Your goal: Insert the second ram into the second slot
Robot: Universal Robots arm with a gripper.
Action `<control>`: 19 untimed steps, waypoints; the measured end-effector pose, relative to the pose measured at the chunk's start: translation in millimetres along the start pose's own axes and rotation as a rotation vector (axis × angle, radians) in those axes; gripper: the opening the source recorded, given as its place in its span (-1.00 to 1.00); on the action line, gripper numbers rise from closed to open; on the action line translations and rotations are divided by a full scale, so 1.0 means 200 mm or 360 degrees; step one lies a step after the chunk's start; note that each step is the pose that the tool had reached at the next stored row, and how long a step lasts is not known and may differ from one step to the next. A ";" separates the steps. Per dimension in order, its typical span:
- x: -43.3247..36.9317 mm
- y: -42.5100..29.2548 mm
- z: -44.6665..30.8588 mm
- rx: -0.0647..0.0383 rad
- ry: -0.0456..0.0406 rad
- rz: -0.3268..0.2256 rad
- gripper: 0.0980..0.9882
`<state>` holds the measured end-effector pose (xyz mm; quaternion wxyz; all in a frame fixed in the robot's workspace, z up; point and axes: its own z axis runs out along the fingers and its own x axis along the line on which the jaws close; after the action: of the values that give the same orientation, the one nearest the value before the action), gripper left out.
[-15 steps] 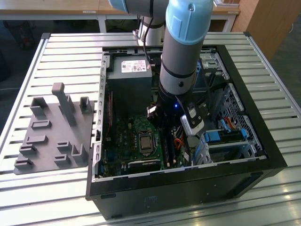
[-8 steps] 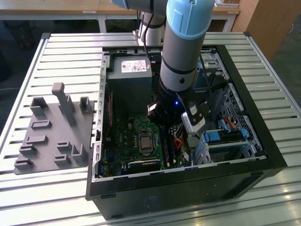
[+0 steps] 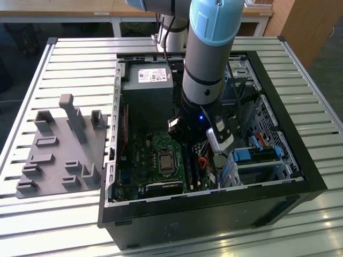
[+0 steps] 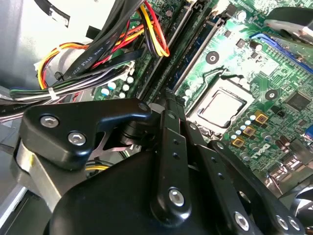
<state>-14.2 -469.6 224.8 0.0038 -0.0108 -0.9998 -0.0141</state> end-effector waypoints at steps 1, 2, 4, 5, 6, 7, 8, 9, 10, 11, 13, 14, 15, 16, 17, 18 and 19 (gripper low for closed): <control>-0.001 0.000 0.004 0.0000 0.0000 0.0000 -0.98; -0.001 0.000 0.007 0.0000 0.0000 0.0000 -0.98; -0.001 0.000 0.015 0.0000 0.0000 0.0000 -0.98; -0.001 -0.001 0.019 0.0000 0.0000 0.0000 -0.98; -0.001 -0.001 0.022 0.0001 0.0000 0.0000 -0.98; -0.001 -0.001 0.026 0.0002 0.0000 0.0000 -0.98; -0.001 -0.001 0.030 0.0002 0.0001 0.0000 -0.98; -0.002 -0.001 0.036 0.0001 0.0000 0.0000 -0.98; -0.002 -0.001 0.040 0.0001 0.0000 0.0000 -0.98; -0.001 -0.002 0.044 0.0002 0.0001 0.0000 -0.98; -0.002 -0.002 0.051 0.0003 0.0001 0.0000 -0.98; -0.002 -0.002 0.052 0.0002 0.0001 0.0000 -0.98; -0.002 -0.002 0.052 0.0002 0.0000 0.0000 -0.98; -0.002 -0.001 0.050 0.0000 0.0000 0.0000 -0.98; -0.002 -0.001 0.047 -0.0002 0.0000 0.0000 -0.98; -0.002 0.000 0.042 -0.0005 -0.0001 0.0000 -0.98; -0.002 0.001 0.035 -0.0007 -0.0001 0.0000 -0.98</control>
<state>-13.8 -469.2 217.7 0.0034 -0.0109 -0.9998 -0.0163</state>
